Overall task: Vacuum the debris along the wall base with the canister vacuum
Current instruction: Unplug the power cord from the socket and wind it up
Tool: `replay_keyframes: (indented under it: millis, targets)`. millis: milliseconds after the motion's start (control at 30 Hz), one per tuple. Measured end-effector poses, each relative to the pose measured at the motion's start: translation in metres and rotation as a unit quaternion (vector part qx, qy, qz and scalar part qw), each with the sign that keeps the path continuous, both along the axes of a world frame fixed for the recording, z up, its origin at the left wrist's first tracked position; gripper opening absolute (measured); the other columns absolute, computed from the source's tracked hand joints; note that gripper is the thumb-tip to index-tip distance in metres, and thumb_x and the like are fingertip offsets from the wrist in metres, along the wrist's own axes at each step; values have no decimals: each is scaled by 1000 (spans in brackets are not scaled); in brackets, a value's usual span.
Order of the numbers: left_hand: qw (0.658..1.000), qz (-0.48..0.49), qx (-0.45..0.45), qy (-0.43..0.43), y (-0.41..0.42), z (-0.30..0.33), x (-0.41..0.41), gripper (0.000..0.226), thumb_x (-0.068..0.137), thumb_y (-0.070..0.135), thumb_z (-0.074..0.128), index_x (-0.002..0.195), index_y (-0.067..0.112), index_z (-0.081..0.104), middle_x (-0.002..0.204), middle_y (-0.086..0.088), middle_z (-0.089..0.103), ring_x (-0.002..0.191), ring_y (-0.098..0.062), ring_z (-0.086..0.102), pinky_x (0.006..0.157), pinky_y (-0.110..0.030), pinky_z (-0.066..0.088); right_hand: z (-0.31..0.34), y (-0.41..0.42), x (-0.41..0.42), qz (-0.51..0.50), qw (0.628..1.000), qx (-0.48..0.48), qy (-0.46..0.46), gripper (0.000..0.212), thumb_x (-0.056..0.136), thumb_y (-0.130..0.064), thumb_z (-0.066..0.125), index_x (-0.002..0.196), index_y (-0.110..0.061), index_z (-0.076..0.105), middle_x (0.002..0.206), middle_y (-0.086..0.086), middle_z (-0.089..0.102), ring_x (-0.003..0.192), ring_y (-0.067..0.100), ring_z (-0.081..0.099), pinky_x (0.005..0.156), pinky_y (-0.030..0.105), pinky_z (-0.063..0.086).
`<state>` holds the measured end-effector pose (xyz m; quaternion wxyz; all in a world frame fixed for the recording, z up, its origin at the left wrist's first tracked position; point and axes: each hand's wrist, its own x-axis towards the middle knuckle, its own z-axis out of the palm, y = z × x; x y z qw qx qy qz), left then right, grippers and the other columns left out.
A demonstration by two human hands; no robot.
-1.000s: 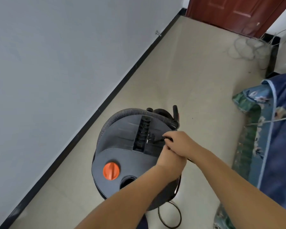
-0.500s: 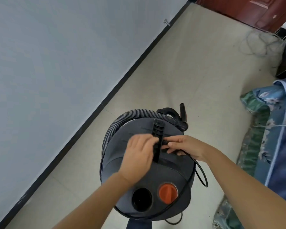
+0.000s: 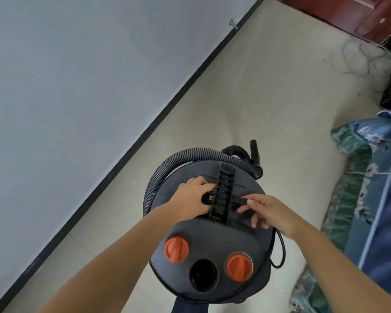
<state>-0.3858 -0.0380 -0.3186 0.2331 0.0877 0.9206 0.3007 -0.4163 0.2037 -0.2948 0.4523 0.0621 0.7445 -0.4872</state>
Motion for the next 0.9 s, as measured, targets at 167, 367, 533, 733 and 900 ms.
replay_keyframes:
  millis: [167, 367, 533, 733, 900]
  targets:
    - [1000, -19, -10, 1, 1, 0, -3, 36, 91, 37, 57, 126, 27, 58, 124, 2, 49, 116, -18, 42, 96, -33, 32, 0, -22, -10, 20, 997, -4, -74, 26, 105, -18, 38, 115, -14, 62, 92, -1, 75, 52, 11, 60, 41, 15, 32]
    - [1000, -26, -6, 16, -2, -1, 1, 33, 90, 35, 56, 119, 19, 57, 120, 2, 52, 112, -17, 46, 98, -35, 35, 8, -50, -22, 97, 992, 22, -80, 32, 105, -19, 34, 96, -13, 63, 79, -2, 72, 53, 11, 62, 45, 18, 34]
    - [998, 15, 34, 51, -11, 4, 4, 31, 87, 28, 55, 115, 15, 57, 112, 0, 51, 98, -17, 51, 87, -28, 43, 9, -40, -18, 250, 965, 76, -12, 12, 98, -22, 48, 92, -19, 58, 68, -4, 64, 57, 11, 59, 57, 21, 47]
    - [987, 37, -85, 130, -96, -8, 7, 42, 76, 31, 39, 100, 9, 66, 95, -14, 53, 79, -33, 56, 67, -43, 54, 19, 36, -12, 378, 854, 345, 98, 15, 89, -33, 53, 75, -29, 50, 83, -9, 57, 83, 17, 55, 73, 29, 40]
    - [968, 175, -160, 79, -150, -9, 26, 23, 86, 3, 60, 108, 5, 67, 106, -17, 52, 100, -38, 52, 77, -46, 48, 16, 70, -6, 349, 795, 476, 138, 15, 96, -30, 42, 107, -30, 53, 110, -8, 61, 104, 18, 58, 94, 37, 37]
